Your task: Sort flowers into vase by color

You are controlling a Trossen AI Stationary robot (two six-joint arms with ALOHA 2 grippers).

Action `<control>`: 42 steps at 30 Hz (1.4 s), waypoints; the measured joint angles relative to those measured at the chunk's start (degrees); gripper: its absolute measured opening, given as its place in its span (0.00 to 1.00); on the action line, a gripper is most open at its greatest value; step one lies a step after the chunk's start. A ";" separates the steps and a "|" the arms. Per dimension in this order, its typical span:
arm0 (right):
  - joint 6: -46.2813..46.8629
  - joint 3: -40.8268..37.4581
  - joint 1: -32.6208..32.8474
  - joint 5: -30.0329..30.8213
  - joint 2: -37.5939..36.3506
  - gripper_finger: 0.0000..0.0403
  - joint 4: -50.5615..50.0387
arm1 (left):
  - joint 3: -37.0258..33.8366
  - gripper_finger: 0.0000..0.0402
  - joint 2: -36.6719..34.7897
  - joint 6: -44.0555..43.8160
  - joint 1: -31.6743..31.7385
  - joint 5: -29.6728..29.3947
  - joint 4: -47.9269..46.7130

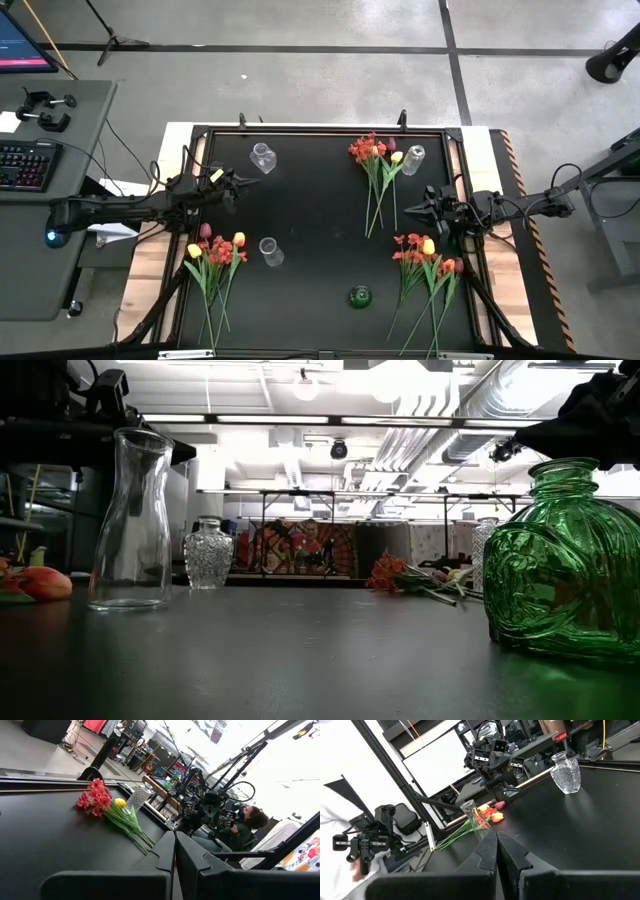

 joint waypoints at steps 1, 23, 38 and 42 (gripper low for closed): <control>0.00 -0.01 0.00 0.00 -0.02 0.00 -0.01 | 0.00 0.00 0.00 0.00 0.00 0.00 0.00; 0.00 -0.01 0.01 0.00 -0.02 0.00 0.00 | 0.07 0.00 -0.18 -16.30 0.04 -12.53 15.80; 0.00 0.00 0.00 0.01 0.00 0.00 -0.01 | 39.19 0.00 17.04 -13.48 -19.63 -1.15 -27.57; 0.00 0.00 0.00 -0.01 -0.02 0.00 -0.01 | 56.08 0.00 30.36 -18.55 -33.03 -1.79 -65.56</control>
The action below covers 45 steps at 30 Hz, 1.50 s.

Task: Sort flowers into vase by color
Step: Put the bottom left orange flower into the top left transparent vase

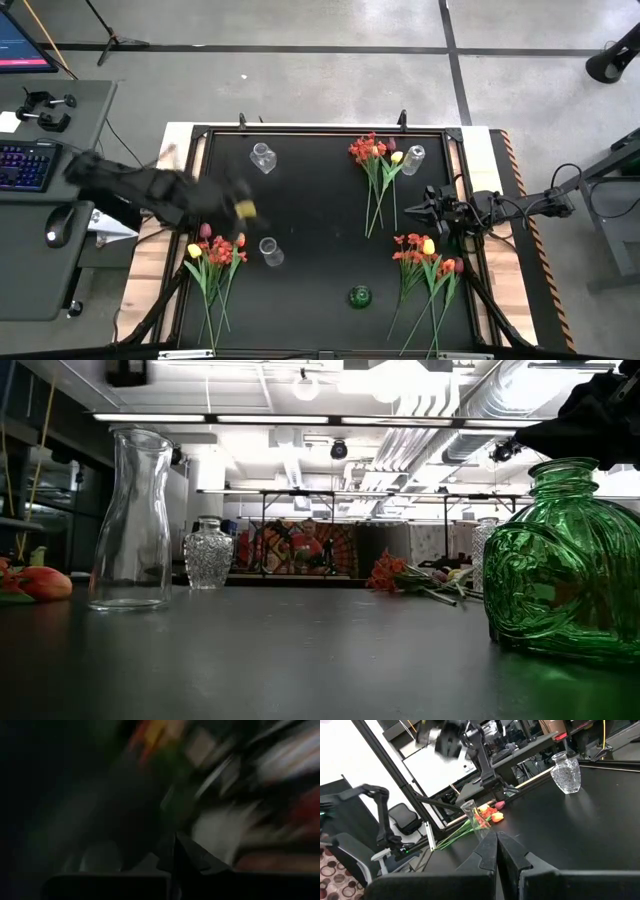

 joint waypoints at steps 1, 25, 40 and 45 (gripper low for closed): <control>0.00 -0.02 0.02 0.00 0.01 0.00 0.00 | 2.27 0.00 2.88 -3.03 -3.09 -0.82 -5.77; -0.02 -0.02 0.02 0.00 0.02 0.00 0.00 | 4.78 0.22 30.77 -40.31 -26.90 6.79 -20.09; 0.00 -0.02 0.01 0.00 0.02 0.00 0.00 | 0.95 0.53 41.45 -45.56 -25.26 10.68 -16.87; 0.00 -0.01 0.01 0.00 0.02 0.00 0.00 | -4.49 0.50 39.58 -47.46 -23.71 10.61 -10.36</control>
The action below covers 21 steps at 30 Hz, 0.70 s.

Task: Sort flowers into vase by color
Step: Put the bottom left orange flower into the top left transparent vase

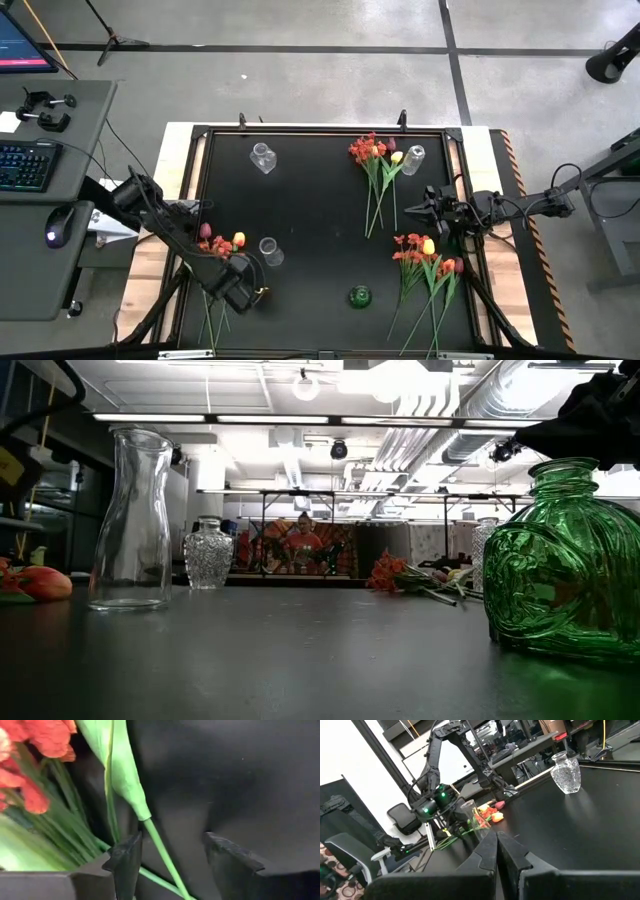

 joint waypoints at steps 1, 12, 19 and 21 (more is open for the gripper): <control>0.00 0.00 -0.01 0.00 0.00 0.00 0.00 | -0.83 0.50 -0.40 -0.09 0.17 -0.04 0.93; 0.00 -0.01 -0.01 0.00 0.00 0.00 0.00 | -4.55 0.17 -4.47 -1.50 1.02 1.78 2.43; 0.00 -0.01 -0.01 0.00 0.00 0.00 0.00 | -4.60 0.04 -13.09 2.93 0.57 1.80 -0.50; 0.00 -0.01 -0.01 0.00 0.00 0.00 0.00 | -4.59 0.02 -17.25 4.19 0.49 1.46 -1.28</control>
